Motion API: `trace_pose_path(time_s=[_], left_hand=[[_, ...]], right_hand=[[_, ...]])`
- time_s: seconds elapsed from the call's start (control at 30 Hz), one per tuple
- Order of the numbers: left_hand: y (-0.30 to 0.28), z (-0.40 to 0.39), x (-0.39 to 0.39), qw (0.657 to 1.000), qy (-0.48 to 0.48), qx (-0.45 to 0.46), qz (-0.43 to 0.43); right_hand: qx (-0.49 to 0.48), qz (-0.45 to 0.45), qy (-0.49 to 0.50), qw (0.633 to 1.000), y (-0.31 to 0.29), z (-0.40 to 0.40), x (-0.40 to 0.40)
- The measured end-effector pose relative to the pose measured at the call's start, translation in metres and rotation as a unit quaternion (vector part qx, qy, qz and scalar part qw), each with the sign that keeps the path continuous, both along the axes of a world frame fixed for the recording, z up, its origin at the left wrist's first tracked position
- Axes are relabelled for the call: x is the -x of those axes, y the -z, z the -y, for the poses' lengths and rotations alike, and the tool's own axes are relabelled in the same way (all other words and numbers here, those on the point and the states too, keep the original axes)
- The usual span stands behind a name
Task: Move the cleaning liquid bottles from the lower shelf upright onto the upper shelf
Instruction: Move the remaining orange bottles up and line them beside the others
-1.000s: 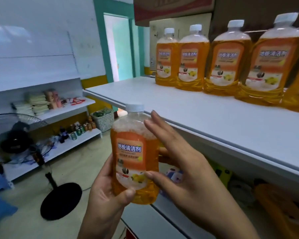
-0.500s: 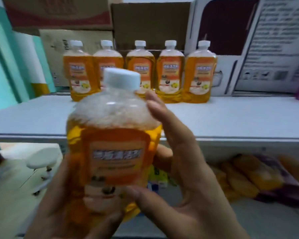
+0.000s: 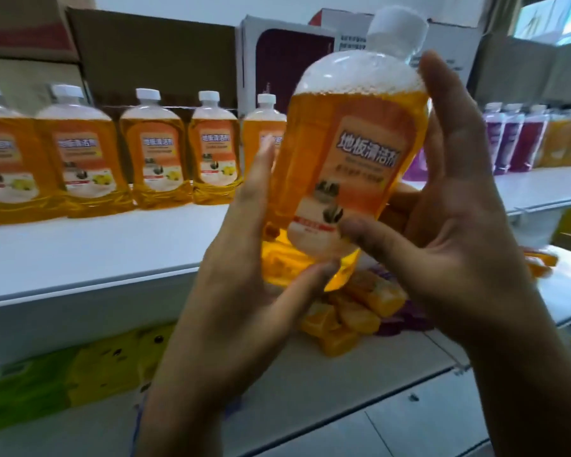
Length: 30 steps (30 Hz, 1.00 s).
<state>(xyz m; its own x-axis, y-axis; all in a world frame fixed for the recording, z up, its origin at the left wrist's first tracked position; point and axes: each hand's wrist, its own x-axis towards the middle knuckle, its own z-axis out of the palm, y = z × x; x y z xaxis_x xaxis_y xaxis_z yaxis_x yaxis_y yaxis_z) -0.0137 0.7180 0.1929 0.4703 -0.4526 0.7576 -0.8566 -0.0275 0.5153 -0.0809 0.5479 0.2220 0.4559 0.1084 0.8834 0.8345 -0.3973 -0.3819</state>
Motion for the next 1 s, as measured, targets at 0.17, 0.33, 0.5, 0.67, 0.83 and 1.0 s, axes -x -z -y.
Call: trace_pose_path(time_s=[0.17, 0.33, 0.5, 0.67, 0.83, 1.0], left_hand=[[-0.018, 0.036, -0.018, 0.998, -0.013, -0.055, 0.013], [-0.015, 0.058, -0.05, 0.996, -0.015, -0.074, -0.048], [-0.013, 0.073, -0.071, 0.955, -0.206, -0.212, -0.025], [-0.013, 0.075, -0.076, 0.894, -0.285, -0.346, -0.008], [-0.012, 0.073, -0.076, 0.889, -0.272, -0.366, 0.03], [-0.013, 0.073, -0.074, 0.89, -0.262, -0.372, 0.038]], right_hand=[[0.063, -0.021, 0.18, 0.981, -0.019, 0.027, -0.02], [0.159, -0.084, 0.239, 0.954, -0.027, 0.04, -0.052], [0.214, -0.065, 0.363, 0.904, -0.034, 0.048, -0.077], [0.215, -0.078, 0.394, 0.89, -0.032, 0.061, -0.105], [0.226, -0.088, 0.416, 0.876, -0.034, 0.082, -0.152], [0.225, -0.119, 0.405, 0.878, -0.039, 0.091, -0.201]])
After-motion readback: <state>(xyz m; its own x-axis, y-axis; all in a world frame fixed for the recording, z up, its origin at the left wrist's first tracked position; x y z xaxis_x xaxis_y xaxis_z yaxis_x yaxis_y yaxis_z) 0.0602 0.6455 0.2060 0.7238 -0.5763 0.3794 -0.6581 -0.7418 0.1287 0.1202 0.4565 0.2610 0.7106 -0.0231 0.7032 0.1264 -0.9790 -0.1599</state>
